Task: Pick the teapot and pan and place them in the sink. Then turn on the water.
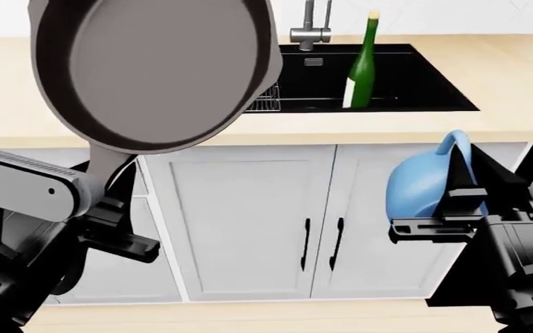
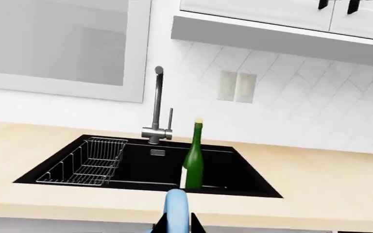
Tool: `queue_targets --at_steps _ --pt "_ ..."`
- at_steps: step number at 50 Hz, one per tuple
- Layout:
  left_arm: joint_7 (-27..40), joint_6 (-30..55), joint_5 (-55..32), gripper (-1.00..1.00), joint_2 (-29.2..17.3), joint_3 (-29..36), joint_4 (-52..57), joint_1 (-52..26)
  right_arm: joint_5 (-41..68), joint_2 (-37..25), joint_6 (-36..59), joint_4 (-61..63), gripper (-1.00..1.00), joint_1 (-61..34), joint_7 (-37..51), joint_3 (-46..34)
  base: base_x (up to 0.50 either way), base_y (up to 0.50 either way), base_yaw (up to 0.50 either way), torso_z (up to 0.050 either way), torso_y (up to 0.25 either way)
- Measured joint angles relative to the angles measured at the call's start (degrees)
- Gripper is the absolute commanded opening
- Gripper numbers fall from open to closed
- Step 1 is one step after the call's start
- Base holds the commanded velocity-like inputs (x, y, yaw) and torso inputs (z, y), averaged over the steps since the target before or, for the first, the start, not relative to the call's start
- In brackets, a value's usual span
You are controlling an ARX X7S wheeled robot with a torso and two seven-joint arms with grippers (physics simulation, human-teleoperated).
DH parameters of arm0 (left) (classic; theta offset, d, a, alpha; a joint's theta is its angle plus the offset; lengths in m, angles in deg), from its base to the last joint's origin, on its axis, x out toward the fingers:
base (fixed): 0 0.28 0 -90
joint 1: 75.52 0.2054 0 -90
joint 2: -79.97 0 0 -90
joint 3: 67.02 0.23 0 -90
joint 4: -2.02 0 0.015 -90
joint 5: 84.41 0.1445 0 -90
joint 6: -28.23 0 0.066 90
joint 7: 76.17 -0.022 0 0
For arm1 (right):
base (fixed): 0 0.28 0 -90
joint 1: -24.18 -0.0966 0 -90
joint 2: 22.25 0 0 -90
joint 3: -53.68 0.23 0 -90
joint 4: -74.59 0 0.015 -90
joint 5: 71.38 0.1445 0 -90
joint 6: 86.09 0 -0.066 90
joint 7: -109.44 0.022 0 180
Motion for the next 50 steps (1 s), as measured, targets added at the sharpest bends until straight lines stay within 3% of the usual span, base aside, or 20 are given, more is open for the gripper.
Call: queue_targets --at_steps 18,34,50 --pt "-0.2 0.1 0.2 -1.00 0.2 0.0 -0.2 0.1 0.2 -0.3 -0.2 -0.1 -1.00 -0.5 0.3 -0.5 -0.49 0.01 0.00 0.001 0.002" --pt "-0.9 0.6 0.6 -1.00 0.3 0.3 -1.1 -0.1 -0.2 -0.6 0.1 -0.4 -1.00 -1.1 0.5 -1.2 -0.02 0.00 0.00 0.001 0.002" --pt "0.2 11.4 -8.8 -1.00 2.5 4.6 -7.2 -16.2 8.6 -3.7 2.9 -3.0 -1.00 -9.1 2.9 -1.9 0.00 0.00 0.00 0.001 0.002"
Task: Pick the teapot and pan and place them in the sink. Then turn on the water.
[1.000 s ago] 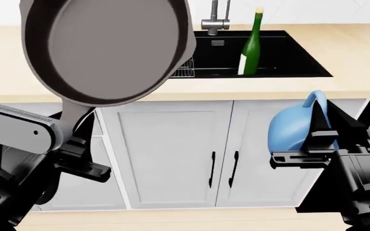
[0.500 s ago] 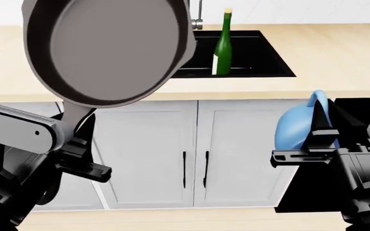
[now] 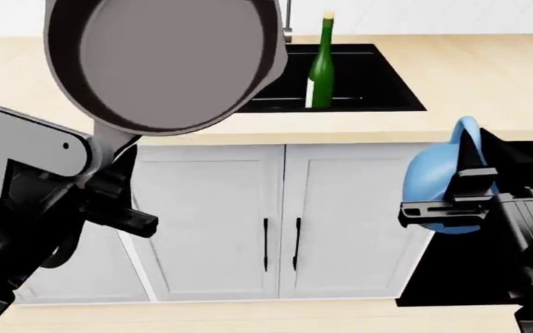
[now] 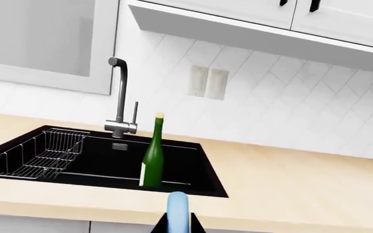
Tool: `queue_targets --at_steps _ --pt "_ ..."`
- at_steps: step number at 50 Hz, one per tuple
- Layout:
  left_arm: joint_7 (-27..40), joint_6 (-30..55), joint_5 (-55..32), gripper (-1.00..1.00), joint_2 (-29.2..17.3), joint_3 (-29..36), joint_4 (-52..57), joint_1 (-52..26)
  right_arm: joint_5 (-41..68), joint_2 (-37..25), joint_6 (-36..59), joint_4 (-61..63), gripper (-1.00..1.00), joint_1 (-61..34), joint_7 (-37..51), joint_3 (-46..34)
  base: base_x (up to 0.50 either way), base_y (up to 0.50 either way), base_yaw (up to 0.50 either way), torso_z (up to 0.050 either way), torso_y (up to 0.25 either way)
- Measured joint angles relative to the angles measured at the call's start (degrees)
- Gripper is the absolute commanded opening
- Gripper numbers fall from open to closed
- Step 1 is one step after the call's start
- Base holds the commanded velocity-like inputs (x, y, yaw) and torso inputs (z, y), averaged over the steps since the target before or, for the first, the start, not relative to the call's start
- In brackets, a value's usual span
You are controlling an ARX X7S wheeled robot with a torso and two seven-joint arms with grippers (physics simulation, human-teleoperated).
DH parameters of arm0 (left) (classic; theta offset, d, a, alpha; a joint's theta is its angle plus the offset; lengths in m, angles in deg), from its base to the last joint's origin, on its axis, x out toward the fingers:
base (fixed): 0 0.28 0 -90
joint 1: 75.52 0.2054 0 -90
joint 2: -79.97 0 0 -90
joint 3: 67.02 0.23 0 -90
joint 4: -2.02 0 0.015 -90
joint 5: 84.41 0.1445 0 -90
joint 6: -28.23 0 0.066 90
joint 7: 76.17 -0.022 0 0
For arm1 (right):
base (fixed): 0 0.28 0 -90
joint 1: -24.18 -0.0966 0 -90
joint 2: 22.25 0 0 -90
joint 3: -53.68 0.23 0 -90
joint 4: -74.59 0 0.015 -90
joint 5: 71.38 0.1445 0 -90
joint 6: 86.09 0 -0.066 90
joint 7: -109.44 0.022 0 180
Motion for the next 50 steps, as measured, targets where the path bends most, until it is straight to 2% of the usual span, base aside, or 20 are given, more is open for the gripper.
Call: queue_targets --at_steps 12,24,38,50 --pt "0.3 8.5 -5.2 -1.00 2.2 3.6 -6.8 -12.3 5.7 -1.1 3.4 -3.9 -1.00 -8.9 0.8 -2.1 0.00 0.00 0.00 0.001 0.002" --pt "-0.7 13.8 -7.2 -1.00 3.0 5.8 -11.1 -18.7 8.5 -0.9 6.5 -6.9 -1.00 -15.3 1.2 -4.5 0.00 -0.22 0.00 0.001 0.002" --pt "-2.1 16.4 -7.3 -1.00 2.4 7.0 -13.0 -20.3 8.6 -0.4 7.5 -8.4 -1.00 -17.6 0.7 -5.8 -0.01 -0.48 0.00 0.001 0.003" --pt "-4.6 15.4 -6.6 -1.00 -0.8 6.8 -12.8 -16.1 7.8 -0.2 7.4 -9.0 -1.00 -17.4 0.0 -6.1 -0.01 -0.48 0.00 0.001 0.004"
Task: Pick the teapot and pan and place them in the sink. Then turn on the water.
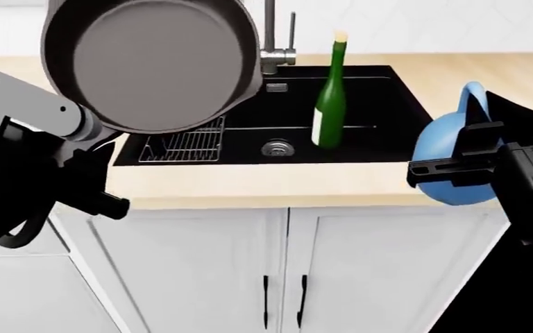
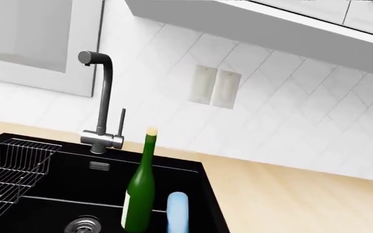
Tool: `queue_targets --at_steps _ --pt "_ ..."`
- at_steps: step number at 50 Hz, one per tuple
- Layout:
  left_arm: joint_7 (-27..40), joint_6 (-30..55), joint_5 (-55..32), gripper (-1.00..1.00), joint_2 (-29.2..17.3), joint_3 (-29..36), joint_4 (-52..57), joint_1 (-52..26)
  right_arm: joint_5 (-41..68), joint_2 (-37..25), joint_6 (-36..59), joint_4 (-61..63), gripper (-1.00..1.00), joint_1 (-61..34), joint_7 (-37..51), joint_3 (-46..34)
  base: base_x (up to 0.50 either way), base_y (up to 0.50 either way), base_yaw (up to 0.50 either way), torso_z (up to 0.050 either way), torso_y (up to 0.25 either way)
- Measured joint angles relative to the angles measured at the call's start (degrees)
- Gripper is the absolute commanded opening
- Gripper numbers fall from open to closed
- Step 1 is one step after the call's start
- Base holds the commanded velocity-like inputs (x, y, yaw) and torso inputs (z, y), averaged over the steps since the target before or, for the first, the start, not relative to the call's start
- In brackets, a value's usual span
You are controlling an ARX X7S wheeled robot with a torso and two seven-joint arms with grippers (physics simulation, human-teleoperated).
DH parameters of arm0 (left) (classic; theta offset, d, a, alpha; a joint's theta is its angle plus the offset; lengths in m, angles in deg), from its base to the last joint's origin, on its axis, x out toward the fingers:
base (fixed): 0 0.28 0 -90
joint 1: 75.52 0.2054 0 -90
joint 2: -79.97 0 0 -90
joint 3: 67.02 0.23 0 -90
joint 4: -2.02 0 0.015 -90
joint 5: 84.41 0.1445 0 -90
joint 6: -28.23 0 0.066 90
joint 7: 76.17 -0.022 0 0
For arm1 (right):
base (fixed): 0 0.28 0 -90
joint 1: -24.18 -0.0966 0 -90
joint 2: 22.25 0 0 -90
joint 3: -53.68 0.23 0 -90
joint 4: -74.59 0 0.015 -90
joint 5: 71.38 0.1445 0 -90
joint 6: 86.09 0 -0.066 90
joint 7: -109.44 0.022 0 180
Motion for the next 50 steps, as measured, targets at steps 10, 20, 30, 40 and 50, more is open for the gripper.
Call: queue_targets --at_steps 10,20,30,40,50 --pt "-1.9 -0.4 0.4 -1.00 -2.9 -0.3 -0.3 2.7 -0.5 0.3 0.0 -0.3 -1.00 -0.1 -0.3 -0.4 -0.01 -0.48 0.00 0.000 0.004" --pt "-2.0 0.6 -0.2 -1.00 -3.3 -0.1 -0.9 2.0 -0.5 0.4 0.1 -0.4 -1.00 -0.4 -0.4 -0.6 -0.01 -0.48 0.00 0.001 0.003" --pt "-2.1 1.6 -0.3 -1.00 -3.1 0.0 -1.6 0.7 -0.3 0.4 0.3 -0.5 -1.00 -0.8 -0.2 -0.9 -0.01 -0.48 0.00 0.001 0.003" --pt "-2.4 1.6 0.1 -1.00 -3.3 -0.1 -1.8 0.6 -0.3 0.4 0.4 -0.5 -1.00 -1.1 -0.1 -1.1 -0.01 -0.48 0.00 0.000 0.004" --pt "-2.6 1.4 0.3 -1.00 -3.3 -0.1 -1.8 0.7 -0.5 0.4 0.2 -0.5 -1.00 -0.9 -0.3 -1.2 -0.01 -0.48 0.00 0.001 0.003"
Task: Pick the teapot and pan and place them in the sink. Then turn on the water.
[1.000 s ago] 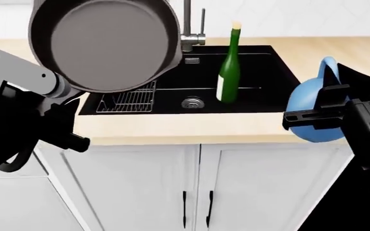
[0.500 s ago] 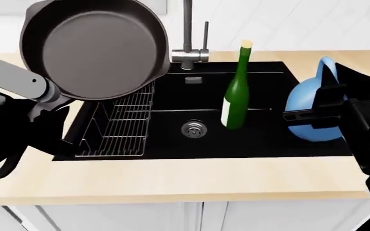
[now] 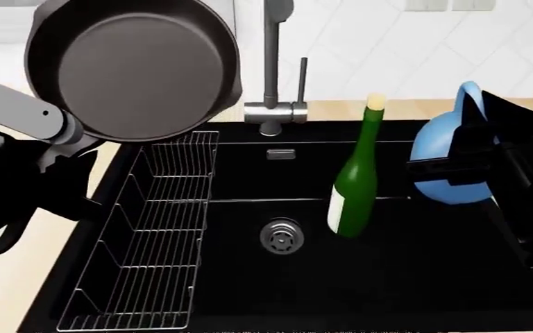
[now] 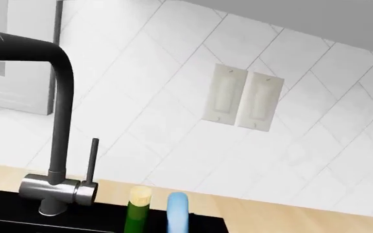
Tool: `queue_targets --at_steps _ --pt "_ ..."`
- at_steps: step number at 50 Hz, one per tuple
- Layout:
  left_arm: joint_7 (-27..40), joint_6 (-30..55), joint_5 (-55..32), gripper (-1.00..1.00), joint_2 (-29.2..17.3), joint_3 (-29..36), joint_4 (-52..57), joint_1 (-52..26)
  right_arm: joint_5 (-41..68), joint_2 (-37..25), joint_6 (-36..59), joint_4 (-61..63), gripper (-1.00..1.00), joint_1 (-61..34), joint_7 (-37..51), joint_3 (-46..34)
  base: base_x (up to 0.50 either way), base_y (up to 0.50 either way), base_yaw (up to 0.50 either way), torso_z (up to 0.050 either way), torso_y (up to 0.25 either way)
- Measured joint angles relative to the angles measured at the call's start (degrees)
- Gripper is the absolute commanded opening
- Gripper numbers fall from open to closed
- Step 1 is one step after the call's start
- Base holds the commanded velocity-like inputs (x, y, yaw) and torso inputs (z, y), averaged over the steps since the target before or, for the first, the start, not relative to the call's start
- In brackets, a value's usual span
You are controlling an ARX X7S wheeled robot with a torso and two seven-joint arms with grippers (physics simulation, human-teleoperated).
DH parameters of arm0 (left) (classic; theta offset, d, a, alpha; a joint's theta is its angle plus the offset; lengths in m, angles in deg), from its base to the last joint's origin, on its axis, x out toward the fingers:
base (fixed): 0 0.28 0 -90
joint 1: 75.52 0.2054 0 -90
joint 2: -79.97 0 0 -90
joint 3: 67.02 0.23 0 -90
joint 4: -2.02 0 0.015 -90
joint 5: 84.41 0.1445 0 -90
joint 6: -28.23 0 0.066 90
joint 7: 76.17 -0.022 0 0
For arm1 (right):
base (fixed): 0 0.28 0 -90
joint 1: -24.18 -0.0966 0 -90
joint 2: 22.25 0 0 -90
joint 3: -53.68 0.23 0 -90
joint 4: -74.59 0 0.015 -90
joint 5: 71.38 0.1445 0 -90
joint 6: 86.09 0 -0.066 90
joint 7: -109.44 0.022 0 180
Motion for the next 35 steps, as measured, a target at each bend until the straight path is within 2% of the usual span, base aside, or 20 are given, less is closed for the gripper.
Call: queue_targets --at_steps 18,35 --pt "-0.4 -0.5 0.5 -1.00 -0.2 -0.1 0.2 0.6 -0.1 0.0 -0.1 0.0 -1.00 0.1 0.0 -0.2 -0.01 -0.46 0.00 0.001 0.004" --pt "-0.5 -0.8 0.5 -1.00 -0.4 -0.1 0.5 0.9 -0.5 -0.2 -0.8 0.3 -1.00 0.8 -0.3 -0.1 0.00 -0.01 0.00 0.001 0.002"
